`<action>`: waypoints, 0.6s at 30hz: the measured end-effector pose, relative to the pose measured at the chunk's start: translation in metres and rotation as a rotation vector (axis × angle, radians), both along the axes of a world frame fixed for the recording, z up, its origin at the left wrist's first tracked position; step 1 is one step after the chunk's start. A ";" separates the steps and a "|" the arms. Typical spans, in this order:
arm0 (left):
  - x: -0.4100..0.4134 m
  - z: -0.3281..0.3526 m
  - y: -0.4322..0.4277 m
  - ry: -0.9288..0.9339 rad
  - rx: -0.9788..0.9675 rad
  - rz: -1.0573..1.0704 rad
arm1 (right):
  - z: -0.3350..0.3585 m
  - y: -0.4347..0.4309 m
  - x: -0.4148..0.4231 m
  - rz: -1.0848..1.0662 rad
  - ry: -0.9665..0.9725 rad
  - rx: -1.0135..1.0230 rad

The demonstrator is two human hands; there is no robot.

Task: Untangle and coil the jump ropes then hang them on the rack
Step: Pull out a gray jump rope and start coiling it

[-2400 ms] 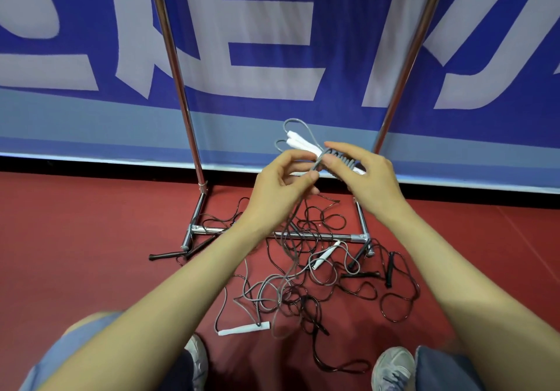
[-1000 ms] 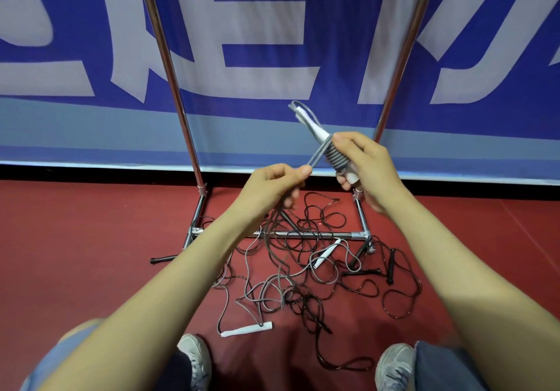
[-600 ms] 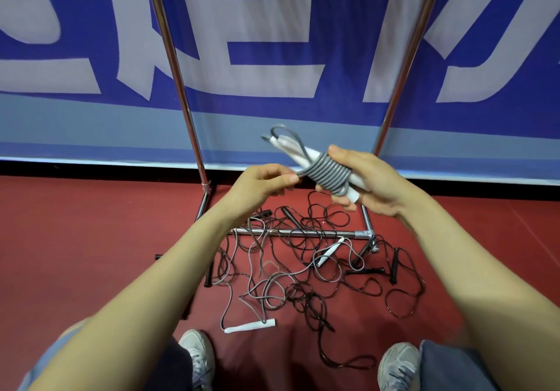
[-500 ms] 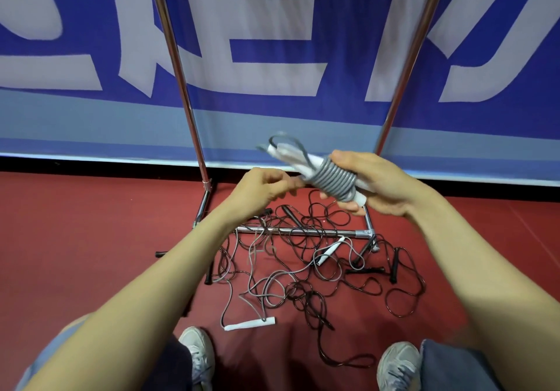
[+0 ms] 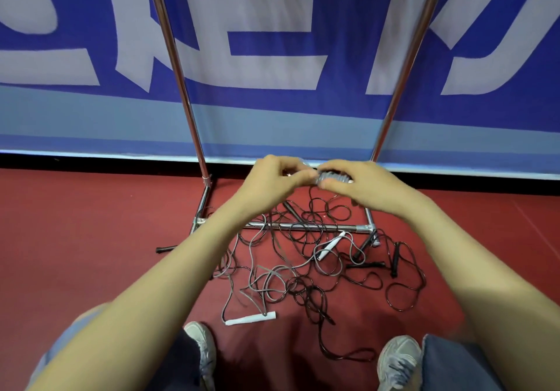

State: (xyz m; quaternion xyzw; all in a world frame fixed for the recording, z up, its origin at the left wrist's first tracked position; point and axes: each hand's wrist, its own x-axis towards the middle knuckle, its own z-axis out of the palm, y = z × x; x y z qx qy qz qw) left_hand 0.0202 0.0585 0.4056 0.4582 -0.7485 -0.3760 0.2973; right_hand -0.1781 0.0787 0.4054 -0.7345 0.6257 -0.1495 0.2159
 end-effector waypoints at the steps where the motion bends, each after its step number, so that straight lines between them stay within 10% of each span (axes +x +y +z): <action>1: -0.002 -0.001 0.001 0.066 0.064 0.012 | -0.002 -0.002 -0.002 -0.024 0.016 -0.053; 9: -0.002 -0.005 0.002 0.333 0.518 -0.083 | 0.003 0.003 0.000 -0.130 -0.016 -0.312; 18: 0.002 -0.007 0.009 -0.212 -0.576 0.189 | -0.007 -0.004 0.007 -0.107 0.145 -0.216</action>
